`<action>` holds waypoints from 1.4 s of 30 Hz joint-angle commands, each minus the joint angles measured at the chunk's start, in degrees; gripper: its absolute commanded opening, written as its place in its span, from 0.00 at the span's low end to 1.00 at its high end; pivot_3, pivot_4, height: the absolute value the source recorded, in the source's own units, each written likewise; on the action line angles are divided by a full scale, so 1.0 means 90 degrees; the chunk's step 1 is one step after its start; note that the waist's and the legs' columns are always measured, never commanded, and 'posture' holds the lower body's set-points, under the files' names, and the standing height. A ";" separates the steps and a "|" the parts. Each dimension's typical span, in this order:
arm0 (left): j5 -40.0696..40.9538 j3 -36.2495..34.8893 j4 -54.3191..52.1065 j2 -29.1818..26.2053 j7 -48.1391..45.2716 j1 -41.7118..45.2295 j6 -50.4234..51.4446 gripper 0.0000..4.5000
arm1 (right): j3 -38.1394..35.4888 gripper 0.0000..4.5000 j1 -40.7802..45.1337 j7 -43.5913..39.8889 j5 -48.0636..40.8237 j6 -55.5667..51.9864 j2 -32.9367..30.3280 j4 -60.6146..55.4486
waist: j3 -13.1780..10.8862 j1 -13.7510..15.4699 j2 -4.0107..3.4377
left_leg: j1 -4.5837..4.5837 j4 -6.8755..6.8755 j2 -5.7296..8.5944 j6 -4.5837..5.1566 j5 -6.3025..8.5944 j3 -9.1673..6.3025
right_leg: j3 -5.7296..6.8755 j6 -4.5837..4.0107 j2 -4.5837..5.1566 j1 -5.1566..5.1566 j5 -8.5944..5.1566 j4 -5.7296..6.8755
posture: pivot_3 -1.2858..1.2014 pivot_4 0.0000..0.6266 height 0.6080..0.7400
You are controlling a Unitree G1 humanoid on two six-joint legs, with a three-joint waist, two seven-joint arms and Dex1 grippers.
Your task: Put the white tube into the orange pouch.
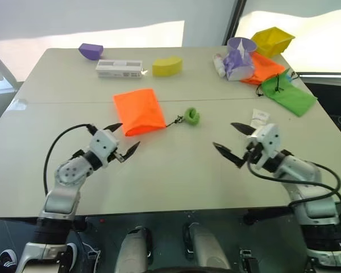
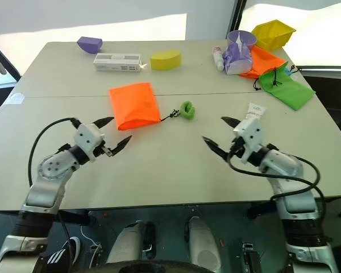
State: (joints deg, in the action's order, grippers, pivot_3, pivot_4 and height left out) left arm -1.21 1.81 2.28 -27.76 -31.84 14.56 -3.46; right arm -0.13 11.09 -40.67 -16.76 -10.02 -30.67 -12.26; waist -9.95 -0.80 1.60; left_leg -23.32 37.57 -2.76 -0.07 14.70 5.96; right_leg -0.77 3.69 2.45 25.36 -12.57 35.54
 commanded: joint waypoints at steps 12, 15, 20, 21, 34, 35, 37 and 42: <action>-0.1398 0.0319 0.1049 0.0362 0.1591 0.1091 0.0117 0.96 | 0.0635 1.00 0.0058 0.0186 0.0449 -0.0070 0.0423 -0.0324 | -0.0001 0.0010 0.0002 | -0.0014 0.0040 0.0001 0.0003 0.0002 0.0001 | 0.0006 0.0012 0.0008 -0.0005 0.0007 0.0010 | 0.52 0.24 1.00; -0.1316 0.0374 0.1214 0.0434 0.1483 0.1226 0.0216 0.90 | 0.0624 1.00 0.0137 0.0245 0.0528 -0.0009 0.0463 -0.0217 | -0.0001 0.0005 0.0003 | -0.0007 0.0052 0.0002 0.0002 0.0002 0.0001 | 0.0005 0.0012 0.0008 -0.0003 0.0006 0.0039 | 0.52 0.24 1.00; -0.1282 0.0444 0.1205 0.0494 0.1400 0.1142 0.0400 0.42 | 0.0562 1.00 0.0093 0.0309 0.0590 0.0071 0.0458 -0.0158 | -0.0001 0.0003 0.0002 | -0.0002 0.0056 0.0000 0.0002 0.0001 -0.0002 | 0.0005 0.0011 0.0005 -0.0001 0.0006 0.0053 | 0.52 0.24 1.00; -0.1263 0.0439 0.1175 0.0503 0.1393 0.1131 0.0427 0.34 | 0.0552 1.00 0.0071 0.0311 0.0605 0.0094 0.0452 -0.0137 | -0.0001 0.0004 0.0003 | -0.0003 0.0056 0.0000 0.0002 0.0001 -0.0002 | 0.0005 0.0011 0.0005 -0.0001 0.0006 0.0054 | 0.52 0.24 1.00; -0.0858 0.0331 0.0116 0.0405 0.0801 0.0638 0.1040 0.01 | -0.0112 1.00 0.0513 0.1046 0.0496 -0.1200 0.0399 -0.0002 | -0.0001 -0.0007 0.0002 | -0.0004 0.0060 -0.0001 0.0002 0.0001 -0.0001 | 0.0001 0.0011 0.0009 0.0000 0.0005 0.0055 | 0.52 0.24 1.00; -0.0876 0.0328 -0.0041 0.0356 0.0774 0.0562 0.1121 0.01 | -0.0290 1.00 0.0594 0.1211 0.0521 -0.1534 0.0310 0.0028 | -0.0001 -0.0001 0.0003 | -0.0005 0.0059 0.0000 0.0002 0.0001 -0.0001 | 0.0000 0.0011 0.0010 0.0001 0.0005 0.0055 | 0.52 0.24 1.00; -0.0872 0.0318 -0.0223 0.0302 0.0753 0.0463 0.1220 0.01 | -0.0501 1.00 0.0683 0.1452 0.0559 -0.2010 0.0224 0.0003 | -0.0001 0.0003 0.0002 | -0.0005 0.0059 0.0000 0.0002 0.0001 0.0000 | -0.0001 0.0010 0.0014 0.0002 0.0005 0.0056 | 0.52 0.24 1.00; -0.0663 0.0270 -0.0371 0.0385 0.0742 0.0294 0.1230 0.01 | -0.1355 1.00 0.1669 0.3233 0.0743 -0.4720 0.0596 -0.0245 | -0.0001 -0.0013 0.0002 | -0.0007 0.0059 -0.0001 0.0002 0.0001 0.0002 | -0.0008 0.0006 0.0025 0.0008 0.0007 0.0059 | 0.52 0.24 1.00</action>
State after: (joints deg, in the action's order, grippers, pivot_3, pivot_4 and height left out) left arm -8.12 5.20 1.31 -24.30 -25.39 17.50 8.15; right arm -9.85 23.65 -15.56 -10.46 -44.34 -25.07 -11.08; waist -9.96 -0.91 1.62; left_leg -23.39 38.11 -2.77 -0.06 14.71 5.98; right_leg -0.85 3.74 2.69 25.44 -12.51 36.09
